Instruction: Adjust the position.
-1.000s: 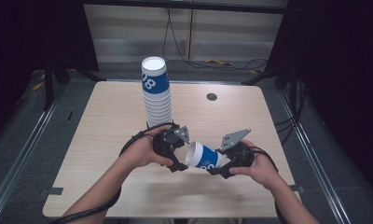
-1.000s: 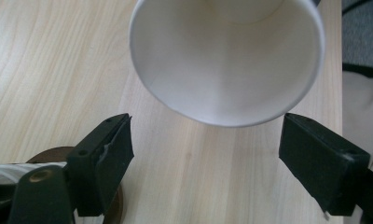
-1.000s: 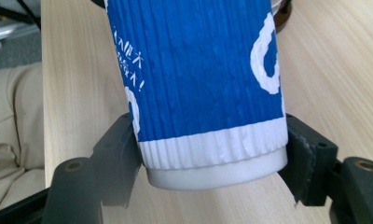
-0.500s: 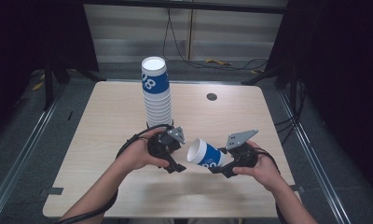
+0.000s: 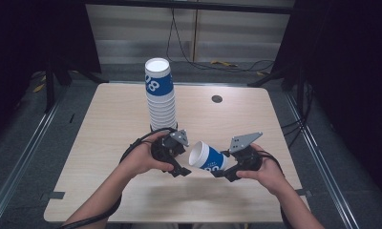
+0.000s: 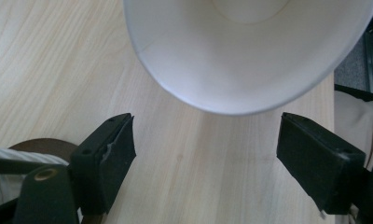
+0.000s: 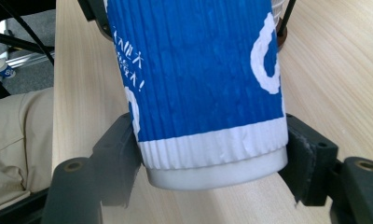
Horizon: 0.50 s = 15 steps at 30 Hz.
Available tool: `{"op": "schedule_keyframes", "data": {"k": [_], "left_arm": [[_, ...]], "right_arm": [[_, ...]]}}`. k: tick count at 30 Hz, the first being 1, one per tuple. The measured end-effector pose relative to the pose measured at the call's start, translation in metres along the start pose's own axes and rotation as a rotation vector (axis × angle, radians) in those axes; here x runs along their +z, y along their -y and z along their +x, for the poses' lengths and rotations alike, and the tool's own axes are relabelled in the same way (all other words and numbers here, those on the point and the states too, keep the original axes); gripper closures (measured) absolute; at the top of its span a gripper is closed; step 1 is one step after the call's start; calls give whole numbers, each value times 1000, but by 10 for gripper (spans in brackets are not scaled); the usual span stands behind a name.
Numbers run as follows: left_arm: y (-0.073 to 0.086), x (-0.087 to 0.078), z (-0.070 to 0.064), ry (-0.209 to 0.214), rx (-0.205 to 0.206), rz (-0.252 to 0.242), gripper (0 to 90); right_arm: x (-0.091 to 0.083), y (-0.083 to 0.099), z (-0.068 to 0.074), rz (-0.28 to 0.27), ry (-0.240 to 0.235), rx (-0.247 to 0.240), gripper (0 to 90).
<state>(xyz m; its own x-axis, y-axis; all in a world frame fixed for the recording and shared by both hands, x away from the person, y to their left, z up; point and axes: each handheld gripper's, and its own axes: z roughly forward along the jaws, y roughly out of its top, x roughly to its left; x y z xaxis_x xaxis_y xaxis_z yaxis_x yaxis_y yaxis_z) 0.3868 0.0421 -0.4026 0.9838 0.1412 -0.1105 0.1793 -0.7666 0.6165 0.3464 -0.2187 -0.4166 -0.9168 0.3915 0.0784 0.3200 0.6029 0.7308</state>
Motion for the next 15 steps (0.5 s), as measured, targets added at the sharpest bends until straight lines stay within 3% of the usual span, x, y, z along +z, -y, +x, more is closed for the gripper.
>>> {"op": "schedule_keyframes", "data": {"k": [6, 15], "left_arm": [[-2, 1, 0, 5, 0, -8, 190], [-6, -2, -1, 34, -1, -62, 215]], "right_arm": [[0, -1, 0, -2, -2, -4, 294], [6, -1, 1, 8, -9, -10, 293]]}}
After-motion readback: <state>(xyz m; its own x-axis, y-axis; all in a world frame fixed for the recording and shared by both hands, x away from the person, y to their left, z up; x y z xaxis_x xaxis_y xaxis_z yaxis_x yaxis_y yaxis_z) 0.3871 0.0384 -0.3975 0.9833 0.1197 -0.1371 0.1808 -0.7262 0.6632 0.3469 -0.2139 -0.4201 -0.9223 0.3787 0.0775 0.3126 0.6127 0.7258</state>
